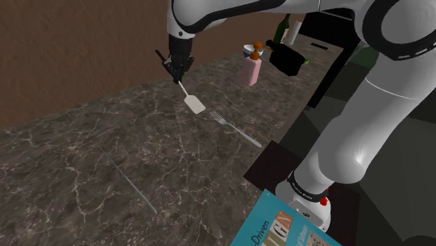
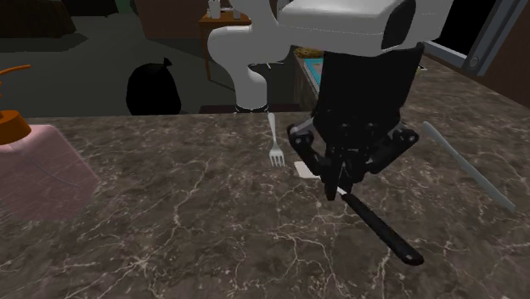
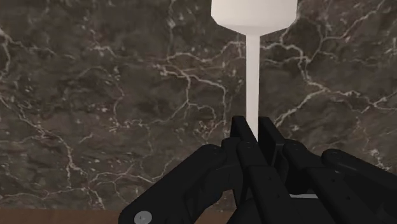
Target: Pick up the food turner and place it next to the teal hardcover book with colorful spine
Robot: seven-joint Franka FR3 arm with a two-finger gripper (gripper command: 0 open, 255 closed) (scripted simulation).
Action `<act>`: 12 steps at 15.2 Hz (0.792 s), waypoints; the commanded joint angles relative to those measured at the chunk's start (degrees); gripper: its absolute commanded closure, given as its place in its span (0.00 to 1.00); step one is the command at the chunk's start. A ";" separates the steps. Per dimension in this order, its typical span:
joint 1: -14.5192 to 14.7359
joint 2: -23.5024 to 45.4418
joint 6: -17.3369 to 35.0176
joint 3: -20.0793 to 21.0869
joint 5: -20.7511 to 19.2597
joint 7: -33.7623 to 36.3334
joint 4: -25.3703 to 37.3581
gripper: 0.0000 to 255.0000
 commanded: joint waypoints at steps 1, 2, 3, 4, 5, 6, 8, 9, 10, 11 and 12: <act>1.16 -2.62 0.18 1.06 0.18 2.22 -2.82 1.00; 1.65 -4.01 0.45 1.56 0.34 3.16 -4.48 1.00; 2.17 -5.37 0.69 2.07 0.52 4.12 -6.07 1.00; 2.69 -6.69 0.89 2.60 0.73 5.08 -7.59 1.00; 3.21 -7.98 1.06 3.17 0.96 6.06 -9.04 1.00; 3.75 -9.23 1.20 3.75 1.21 7.05 -10.42 1.00; 4.84 -11.64 1.38 4.96 1.77 9.07 -12.98 1.00; 5.41 -12.78 1.44 5.59 2.08 10.10 -14.16 1.00; 5.98 -13.89 1.46 6.24 2.41 11.14 -15.28 1.00; 6.57 -14.96 1.46 6.92 2.76 12.20 -16.32 1.00; 7.16 -16.00 1.45 7.61 3.12 13.27 -17.31 1.00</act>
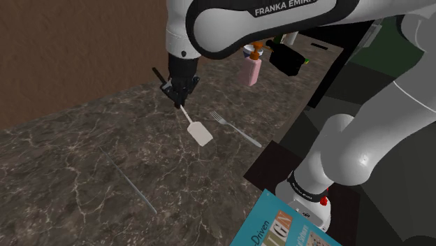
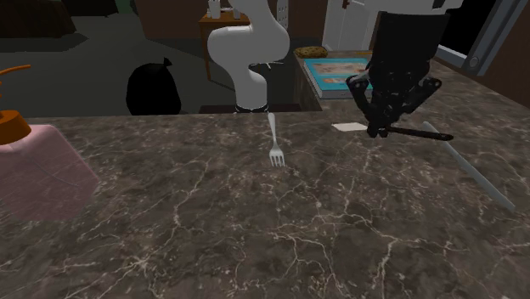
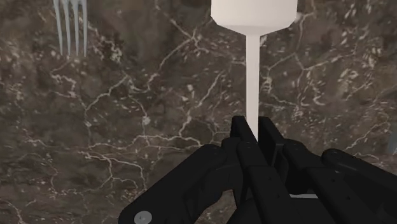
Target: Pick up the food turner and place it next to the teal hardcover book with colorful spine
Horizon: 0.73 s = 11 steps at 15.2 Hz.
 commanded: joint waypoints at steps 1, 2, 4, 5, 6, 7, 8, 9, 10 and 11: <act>1.17 -1.98 0.08 1.38 0.70 2.19 -2.00 1.00; 1.78 -2.93 0.02 2.11 1.10 3.29 -2.85 1.00; 3.03 -4.69 -0.15 3.62 1.93 5.53 -4.36 1.00; 3.66 -5.50 -0.26 4.40 2.36 6.68 -5.01 1.00; 4.31 -6.27 -0.38 5.20 2.80 7.85 -5.60 1.00; 4.95 -6.98 -0.51 6.01 3.25 9.03 -6.13 1.00; 5.59 -7.64 -0.65 6.85 3.70 10.23 -6.58 1.00; 6.23 -8.24 -0.79 7.71 4.15 11.45 -6.98 1.00; 6.88 -8.79 -0.95 8.58 4.59 12.68 -7.30 1.00; 7.52 -9.28 -1.10 9.46 5.03 13.94 -7.56 1.00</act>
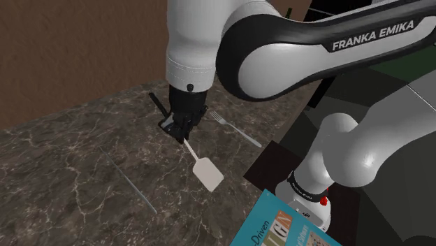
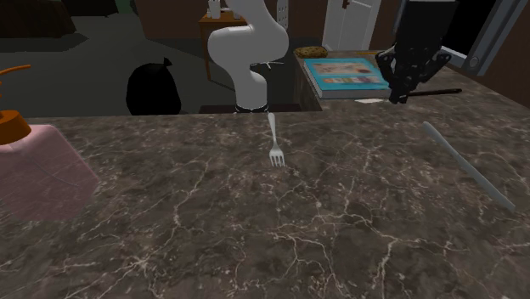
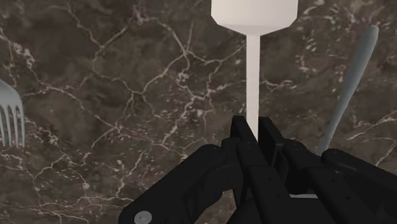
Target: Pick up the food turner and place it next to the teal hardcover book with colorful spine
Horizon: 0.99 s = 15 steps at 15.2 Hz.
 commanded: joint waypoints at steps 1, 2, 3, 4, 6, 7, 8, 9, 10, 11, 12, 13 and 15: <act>1.21 -0.93 0.00 1.68 0.86 2.42 -0.79 1.00; 1.84 -1.30 -0.16 2.60 1.28 3.71 -0.91 1.00; 2.45 -1.61 -0.32 3.55 1.69 5.03 -0.98 1.00; 3.03 -1.85 -0.48 4.52 2.09 6.35 -0.97 1.00; 4.17 -2.15 -0.79 6.51 2.82 9.08 -0.77 1.00; 4.72 -2.19 -0.94 7.53 3.15 10.47 -0.57 1.00; 5.23 -2.17 -1.08 8.57 3.45 11.88 -0.30 1.00; 5.72 -2.09 -1.21 9.63 3.71 13.32 0.03 1.00; 6.18 -1.93 -1.34 10.72 3.94 14.78 0.42 1.00; 6.62 -1.70 -1.47 11.82 4.12 16.26 0.87 1.00; 7.04 -1.39 -1.58 12.93 4.25 17.77 1.39 1.00; 7.42 -1.01 -1.69 14.07 4.33 19.31 1.97 1.00; 8.06 -0.03 -1.89 16.46 4.32 22.47 3.32 1.00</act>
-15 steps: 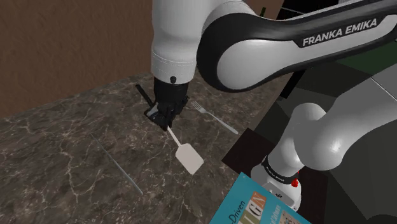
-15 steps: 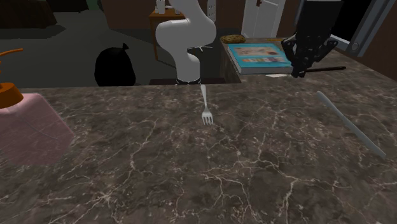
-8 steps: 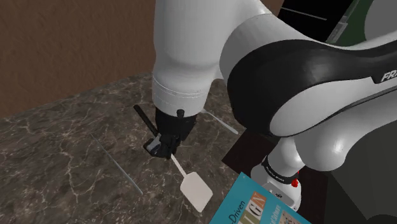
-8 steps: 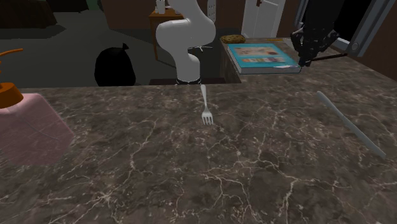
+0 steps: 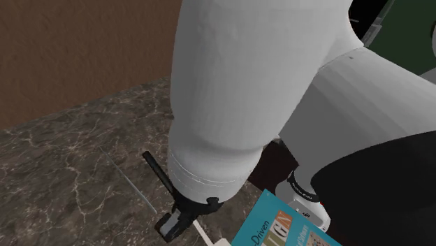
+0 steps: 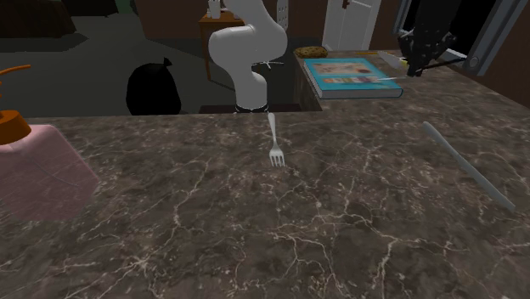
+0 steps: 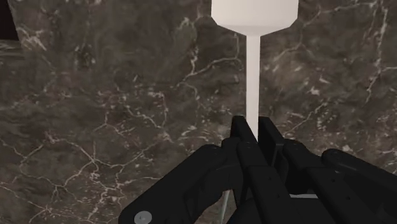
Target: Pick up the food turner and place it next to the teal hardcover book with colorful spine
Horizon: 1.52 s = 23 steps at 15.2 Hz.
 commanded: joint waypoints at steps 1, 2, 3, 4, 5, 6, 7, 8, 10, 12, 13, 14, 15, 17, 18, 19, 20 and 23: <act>0.71 1.27 -0.30 2.87 -0.08 3.90 1.75 1.00; 0.92 1.96 -0.39 4.14 -0.26 5.57 2.58 1.00; 1.10 2.74 -0.47 5.45 -0.53 7.27 3.47 1.00; 1.23 3.61 -0.56 6.80 -0.88 9.02 4.41 1.00; 1.32 4.57 -0.64 8.19 -1.34 10.83 5.42 1.00; 1.35 5.64 -0.73 9.64 -1.91 12.69 6.50 1.00; 1.40 6.84 -0.82 11.10 -2.63 14.63 7.63 1.00; 1.41 8.17 -0.93 12.61 -3.51 16.66 8.83 1.00; 1.33 11.28 -1.19 15.83 -5.79 21.00 11.41 1.00; 1.45 15.20 -1.61 19.11 -9.05 25.89 14.29 1.00; 1.66 17.53 -1.93 20.72 -11.12 28.59 15.84 1.00; 2.15 20.15 -2.35 22.18 -13.52 31.47 17.49 1.00; 2.91 23.01 -2.91 23.48 -16.20 34.48 19.23 1.00; 5.95 29.11 -4.50 24.81 -21.92 40.49 23.04 1.00; 8.15 32.07 -5.49 24.80 -24.62 43.24 25.10 1.00; 10.75 34.82 -6.53 24.33 -27.02 45.69 27.24 1.00; 13.48 37.39 -7.63 23.67 -29.18 47.88 29.49 1.00; 17.80 40.88 -8.54 22.07 -31.94 50.69 32.28 1.00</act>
